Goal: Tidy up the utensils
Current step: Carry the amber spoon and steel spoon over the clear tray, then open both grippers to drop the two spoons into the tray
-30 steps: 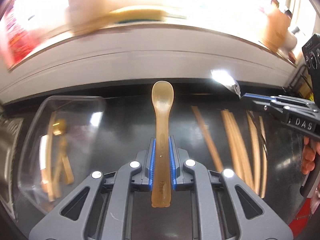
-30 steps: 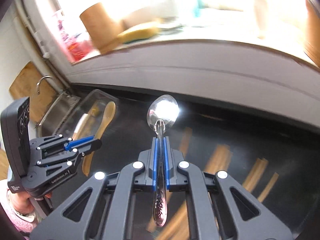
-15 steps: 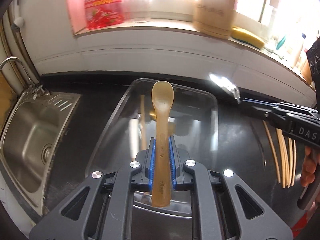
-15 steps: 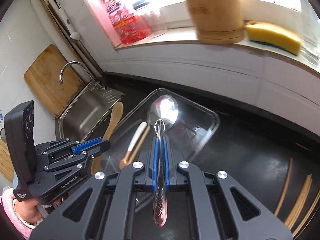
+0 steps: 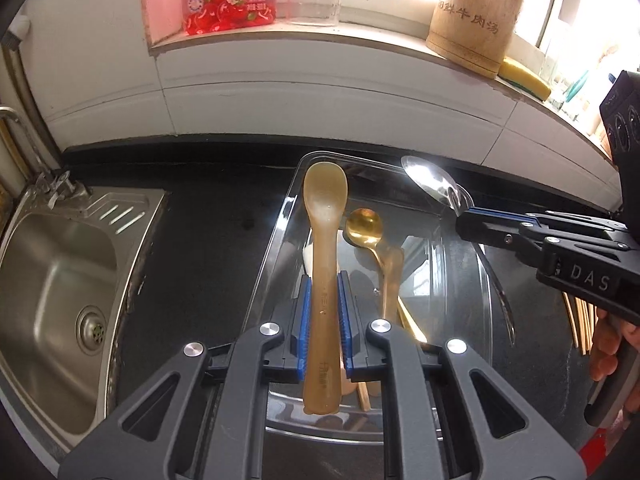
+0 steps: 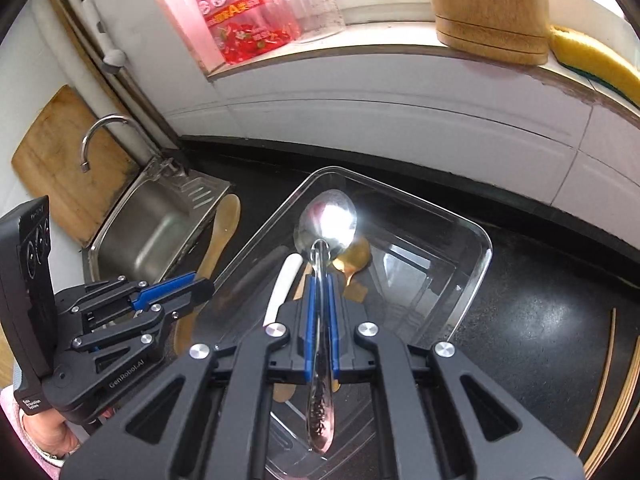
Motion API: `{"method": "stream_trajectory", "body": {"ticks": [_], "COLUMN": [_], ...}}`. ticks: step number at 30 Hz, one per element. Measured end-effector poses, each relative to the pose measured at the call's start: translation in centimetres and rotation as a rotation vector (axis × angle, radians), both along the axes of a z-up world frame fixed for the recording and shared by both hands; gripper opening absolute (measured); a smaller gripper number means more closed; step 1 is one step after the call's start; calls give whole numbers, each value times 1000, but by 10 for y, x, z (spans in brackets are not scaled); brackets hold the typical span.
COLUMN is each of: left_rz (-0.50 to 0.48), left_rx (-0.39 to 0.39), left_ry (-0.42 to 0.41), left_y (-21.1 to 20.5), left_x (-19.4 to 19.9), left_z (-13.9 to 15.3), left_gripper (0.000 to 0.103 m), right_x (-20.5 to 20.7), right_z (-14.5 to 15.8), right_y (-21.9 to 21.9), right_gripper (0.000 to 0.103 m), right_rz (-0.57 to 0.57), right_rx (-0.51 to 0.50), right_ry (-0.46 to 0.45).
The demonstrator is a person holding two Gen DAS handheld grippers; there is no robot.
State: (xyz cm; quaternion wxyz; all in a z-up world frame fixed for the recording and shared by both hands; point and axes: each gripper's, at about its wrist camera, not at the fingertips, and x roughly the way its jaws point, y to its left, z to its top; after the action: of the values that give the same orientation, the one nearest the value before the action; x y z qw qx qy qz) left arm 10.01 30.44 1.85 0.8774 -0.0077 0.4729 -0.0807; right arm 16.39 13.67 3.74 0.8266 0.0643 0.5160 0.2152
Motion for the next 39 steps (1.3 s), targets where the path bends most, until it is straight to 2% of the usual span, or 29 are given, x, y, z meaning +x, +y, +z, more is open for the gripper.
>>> {"method": "stream_trajectory", "body": {"ticks": [11, 37, 38, 39], "left_rz": [-44, -46, -46, -39], "left_rx": [-18, -18, -22, -21], "left_ry": [-3, -18, -15, -19], "left_y": [-3, -1, -2, -1], "left_x": [6, 4, 5, 5], "left_z": [-4, -4, -4, -3], "left_gripper": [12, 13, 13, 19], "right_x": [3, -1, -1, -1], "right_z": [3, 4, 4, 5], "right_y": [-10, -8, -8, -9], "right_gripper": [7, 7, 7, 8], "right_rz": [-56, -33, -37, -46], "right_rx": [-42, -73, -77, -74], "right_ry": [-6, -14, -24, -32]}}
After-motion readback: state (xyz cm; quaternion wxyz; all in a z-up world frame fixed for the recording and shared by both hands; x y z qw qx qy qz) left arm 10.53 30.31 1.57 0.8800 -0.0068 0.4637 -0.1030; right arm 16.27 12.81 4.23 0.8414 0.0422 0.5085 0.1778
